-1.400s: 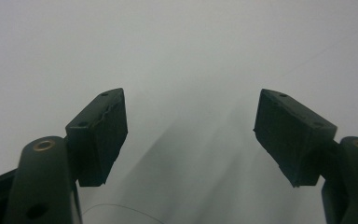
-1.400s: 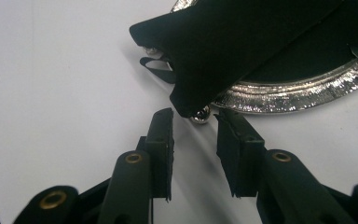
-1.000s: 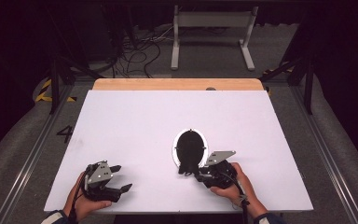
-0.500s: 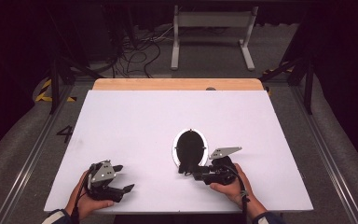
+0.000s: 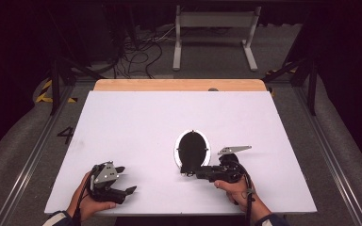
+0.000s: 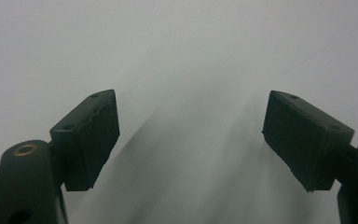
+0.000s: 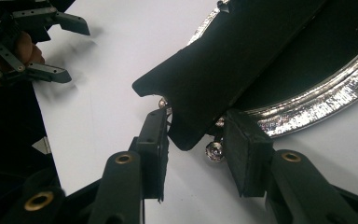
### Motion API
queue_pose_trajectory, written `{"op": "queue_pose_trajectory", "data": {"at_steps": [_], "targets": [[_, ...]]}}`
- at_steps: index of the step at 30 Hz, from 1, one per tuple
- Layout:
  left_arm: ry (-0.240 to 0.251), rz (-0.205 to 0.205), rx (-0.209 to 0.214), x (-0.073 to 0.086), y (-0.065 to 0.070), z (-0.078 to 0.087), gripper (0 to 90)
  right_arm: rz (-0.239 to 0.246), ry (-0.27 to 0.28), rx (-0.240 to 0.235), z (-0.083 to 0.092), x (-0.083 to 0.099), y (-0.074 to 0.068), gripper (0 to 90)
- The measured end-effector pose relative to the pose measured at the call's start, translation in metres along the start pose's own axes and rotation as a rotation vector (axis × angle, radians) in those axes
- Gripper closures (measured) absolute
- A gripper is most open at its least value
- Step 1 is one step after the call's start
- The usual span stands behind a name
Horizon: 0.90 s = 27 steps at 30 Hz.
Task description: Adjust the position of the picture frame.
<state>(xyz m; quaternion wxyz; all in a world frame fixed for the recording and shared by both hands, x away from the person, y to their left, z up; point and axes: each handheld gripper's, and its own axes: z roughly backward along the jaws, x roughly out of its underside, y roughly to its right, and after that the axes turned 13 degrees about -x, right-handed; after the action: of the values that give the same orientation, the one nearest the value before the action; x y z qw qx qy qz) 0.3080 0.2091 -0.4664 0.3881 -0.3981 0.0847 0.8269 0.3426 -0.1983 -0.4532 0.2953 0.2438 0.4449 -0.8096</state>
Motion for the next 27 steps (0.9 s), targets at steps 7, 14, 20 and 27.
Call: {"op": "queue_pose_trajectory", "data": {"at_steps": [7, 14, 20, 27], "targets": [[0.000, -0.001, 0.012, -0.001, 0.001, -0.002, 18.9, -0.095, 0.043, -0.066, -0.002, -0.001, 0.008, 60.1], [-0.007, -0.002, 0.014, -0.004, 0.003, -0.006, 16.6, -0.286, 0.127, -0.168, -0.002, -0.003, 0.029, 60.2], [0.000, -0.021, 0.023, -0.014, 0.006, -0.014, 16.4, -0.297, 0.146, -0.184, -0.006, -0.008, 0.029, 57.3], [0.012, -0.013, 0.068, -0.027, 0.004, -0.027, 16.6, -0.360, 0.194, -0.200, -0.016, -0.013, 0.034, 57.0]]}}
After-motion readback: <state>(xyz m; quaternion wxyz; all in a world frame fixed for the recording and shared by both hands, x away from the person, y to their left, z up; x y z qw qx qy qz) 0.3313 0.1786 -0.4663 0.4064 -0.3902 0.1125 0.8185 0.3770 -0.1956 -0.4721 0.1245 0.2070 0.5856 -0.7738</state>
